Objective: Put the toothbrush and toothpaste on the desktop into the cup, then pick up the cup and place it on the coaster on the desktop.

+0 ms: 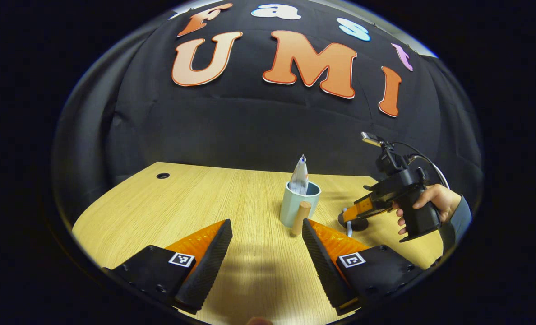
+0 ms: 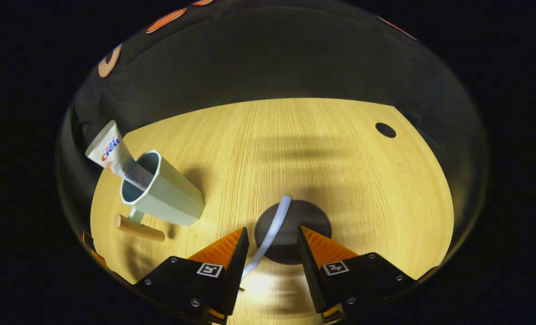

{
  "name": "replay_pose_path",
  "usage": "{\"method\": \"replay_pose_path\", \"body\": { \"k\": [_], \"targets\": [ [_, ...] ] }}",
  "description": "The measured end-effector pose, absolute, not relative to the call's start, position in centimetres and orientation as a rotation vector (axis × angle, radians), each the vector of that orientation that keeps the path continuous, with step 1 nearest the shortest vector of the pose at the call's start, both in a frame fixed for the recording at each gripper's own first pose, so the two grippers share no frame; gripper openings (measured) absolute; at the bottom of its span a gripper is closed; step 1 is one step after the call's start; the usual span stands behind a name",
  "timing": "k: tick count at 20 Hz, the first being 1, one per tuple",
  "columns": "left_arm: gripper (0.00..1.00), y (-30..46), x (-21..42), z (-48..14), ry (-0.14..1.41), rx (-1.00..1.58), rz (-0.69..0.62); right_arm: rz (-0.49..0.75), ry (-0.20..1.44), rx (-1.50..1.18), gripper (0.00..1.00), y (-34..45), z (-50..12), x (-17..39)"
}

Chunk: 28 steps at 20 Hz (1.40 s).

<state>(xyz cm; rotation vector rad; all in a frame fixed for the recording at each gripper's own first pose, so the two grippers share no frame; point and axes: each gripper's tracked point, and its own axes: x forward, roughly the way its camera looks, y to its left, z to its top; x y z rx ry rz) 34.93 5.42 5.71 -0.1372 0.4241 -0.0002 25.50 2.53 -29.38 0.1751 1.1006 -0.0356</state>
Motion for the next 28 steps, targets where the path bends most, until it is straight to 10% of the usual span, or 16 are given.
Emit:
{"method": "replay_pose_path", "body": {
  "k": [13,28],
  "targets": [
    [1.0,6.4,34.3,4.3,0.448,-0.167,0.008,-0.126,1.097,0.048,0.05,1.2,-29.7,27.1],
    [1.0,6.5,34.8,4.1,0.455,-0.17,0.009,0.075,0.454,0.226,0.02,3.5,-11.5,33.3]
  ]
}}
